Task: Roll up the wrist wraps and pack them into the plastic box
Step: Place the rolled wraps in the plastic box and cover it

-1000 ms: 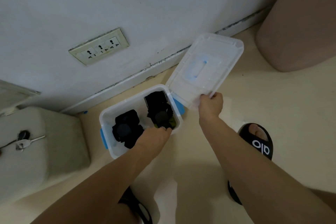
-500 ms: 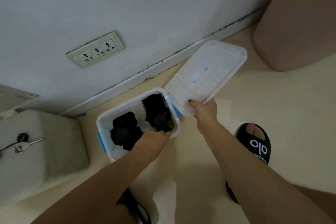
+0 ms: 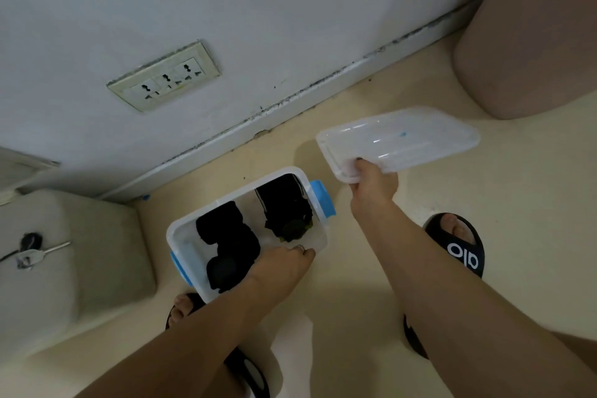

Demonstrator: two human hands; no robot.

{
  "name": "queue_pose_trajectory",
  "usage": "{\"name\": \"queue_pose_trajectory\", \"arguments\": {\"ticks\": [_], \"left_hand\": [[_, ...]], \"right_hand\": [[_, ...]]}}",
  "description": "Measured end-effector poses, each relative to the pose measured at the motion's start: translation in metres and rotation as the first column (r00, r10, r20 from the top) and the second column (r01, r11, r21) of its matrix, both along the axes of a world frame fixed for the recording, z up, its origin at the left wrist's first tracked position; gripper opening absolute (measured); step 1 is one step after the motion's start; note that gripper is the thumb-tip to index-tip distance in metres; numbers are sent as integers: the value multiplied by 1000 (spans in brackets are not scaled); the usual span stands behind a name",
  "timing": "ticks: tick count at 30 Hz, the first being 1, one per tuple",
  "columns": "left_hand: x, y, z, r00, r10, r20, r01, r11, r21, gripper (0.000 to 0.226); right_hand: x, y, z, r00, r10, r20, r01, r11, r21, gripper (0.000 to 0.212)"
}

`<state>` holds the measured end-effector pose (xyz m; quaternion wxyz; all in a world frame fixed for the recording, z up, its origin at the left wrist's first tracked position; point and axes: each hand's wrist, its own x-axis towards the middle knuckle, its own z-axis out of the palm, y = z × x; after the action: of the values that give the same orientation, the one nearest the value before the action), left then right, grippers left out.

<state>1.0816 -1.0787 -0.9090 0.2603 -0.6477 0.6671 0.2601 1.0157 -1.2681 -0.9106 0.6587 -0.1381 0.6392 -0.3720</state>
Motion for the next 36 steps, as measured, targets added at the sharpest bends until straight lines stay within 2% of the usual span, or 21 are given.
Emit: {"name": "queue_pose_trajectory", "arguments": {"ticks": [3, 7, 11, 15, 19, 20, 21, 22, 23, 24, 25, 26, 28, 31, 33, 36], "left_hand": [[8, -4, 4, 1000, -12, 8, 13, 1000, -20, 46], [29, -12, 17, 996, 11, 84, -6, 998, -60, 48], [37, -13, 25, 995, 39, 90, -36, 999, -41, 42], [43, -1, 32, 966, 240, -100, -250, 962, -108, 46], [80, 13, 55, 818, 465, -339, -539, 825, -168, 30], [91, 14, 63, 743, 549, -382, -634, 761, -138, 27], [100, 13, 73, 616, 648, -448, -750, 657, -81, 27], [106, 13, 86, 414, 739, -531, -865, 501, 22, 27], [108, 11, 99, 145, 780, -608, -936, 308, 172, 29], [111, 10, 113, -129, 752, -646, -935, 124, 331, 35], [111, 8, 127, -337, 677, -654, -890, -2, 455, 45], [109, 7, 140, -466, 600, -650, -840, -69, 539, 58], [107, 6, 160, -628, 455, -631, -748, -128, 651, 79], [112, 17, 176, -780, 246, -575, -619, -165, 768, 89], [116, 30, 180, -844, 129, -521, -535, -143, 833, 80], [115, 58, 175, -885, -13, -465, -459, -143, 877, 56]], "right_hand": [[-7, 8, 3, 999, 18, -37, -19, 999, -29, 39], [1, 24, 16, 996, 82, -31, -85, 990, -115, 45], [12, 33, 38, 974, 168, -151, -201, 948, -247, 39], [20, 43, 67, 935, 244, -258, -327, 875, -358, 24], [24, 60, 88, 884, 324, -338, -457, 754, -471, 18], [24, 65, 91, 858, 350, -375, -505, 706, -496, 15], [24, 71, 92, 821, 373, -432, -564, 645, -515, 13], [23, 78, 93, 770, 388, -507, -632, 570, -524, 16], [22, 84, 93, 710, 388, -588, -698, 495, -517, 19], [20, 91, 92, 651, 376, -660, -754, 421, -504, 21], [17, 96, 93, 592, 354, -724, -803, 342, -489, 20], [13, 100, 94, 531, 324, -783, -846, 256, -468, 16], [4, 102, 99, 412, 240, -879, -910, 60, -410, 16], [-6, 100, 104, 254, 84, -964, -933, -243, -267, 32], [-8, 100, 112, 201, -34, -979, -924, -340, -178, 42], [-8, 94, 124, 155, -171, -973, -894, -444, -64, 51]]}}
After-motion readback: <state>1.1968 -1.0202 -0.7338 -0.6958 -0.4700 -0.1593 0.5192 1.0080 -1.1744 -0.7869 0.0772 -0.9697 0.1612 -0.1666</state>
